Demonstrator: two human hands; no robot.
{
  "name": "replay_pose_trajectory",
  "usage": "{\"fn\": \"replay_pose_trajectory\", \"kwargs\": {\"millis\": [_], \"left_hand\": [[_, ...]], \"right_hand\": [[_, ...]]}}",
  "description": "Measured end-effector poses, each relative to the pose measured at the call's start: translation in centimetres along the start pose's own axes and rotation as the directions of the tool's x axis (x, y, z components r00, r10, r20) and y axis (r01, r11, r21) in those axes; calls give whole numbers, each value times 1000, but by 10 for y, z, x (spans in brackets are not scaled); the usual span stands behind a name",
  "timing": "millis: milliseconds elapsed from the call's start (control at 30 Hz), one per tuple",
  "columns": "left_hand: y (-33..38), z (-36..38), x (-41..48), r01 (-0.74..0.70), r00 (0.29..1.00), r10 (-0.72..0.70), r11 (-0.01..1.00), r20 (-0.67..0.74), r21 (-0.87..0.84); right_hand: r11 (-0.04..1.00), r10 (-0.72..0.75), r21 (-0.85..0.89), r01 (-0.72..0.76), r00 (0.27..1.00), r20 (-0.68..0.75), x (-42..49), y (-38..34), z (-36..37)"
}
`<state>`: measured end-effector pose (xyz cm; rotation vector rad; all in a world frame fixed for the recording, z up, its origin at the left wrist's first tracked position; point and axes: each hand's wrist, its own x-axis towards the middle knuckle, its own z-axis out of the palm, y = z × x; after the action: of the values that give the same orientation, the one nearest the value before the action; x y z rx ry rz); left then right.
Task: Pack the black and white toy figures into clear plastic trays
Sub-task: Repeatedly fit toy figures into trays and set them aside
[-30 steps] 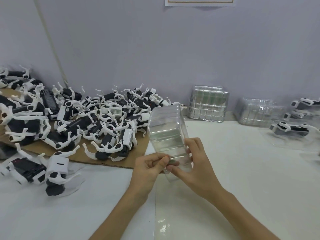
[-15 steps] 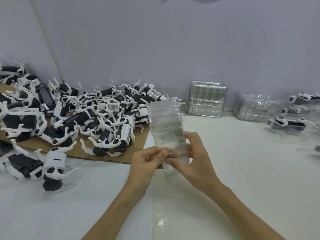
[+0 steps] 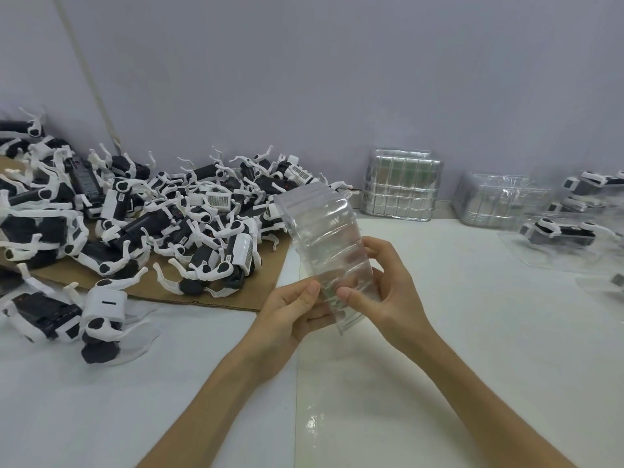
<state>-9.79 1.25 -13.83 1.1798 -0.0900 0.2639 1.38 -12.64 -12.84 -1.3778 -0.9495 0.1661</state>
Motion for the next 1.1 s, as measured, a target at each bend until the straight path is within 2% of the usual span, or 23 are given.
{"fn": "replay_pose_trajectory", "kwargs": {"millis": [233,467,733,833,933,1033,1100], "left_hand": [[-1,-4,-1,50,998,-49,999,46,-20],[-1,-3,-2,104,992,-103,994,72,-12],[-2,-3,-5,134,983,-140,989,123,56],[0,-1,-6,128,987,-134,989,85,75],[0,6,-6,53,998,-49,992,-44,110],[-3,14,-4,-123,963,187,945,-192,301],[-6,16,-5,-209,919,329,873,-216,440]], "right_hand": [[996,26,83,-29,999,34,0,-2,-2],[999,10,38,-13,996,88,0,-2,0],[999,-2,-50,5,998,59,-1,-3,2],[997,-17,-75,23,998,67,-1,-4,1],[990,-65,-124,71,997,47,-2,-3,1],[976,-107,-190,109,994,19,-4,-1,2],[953,-166,-258,160,986,-1,-4,0,3]]}}
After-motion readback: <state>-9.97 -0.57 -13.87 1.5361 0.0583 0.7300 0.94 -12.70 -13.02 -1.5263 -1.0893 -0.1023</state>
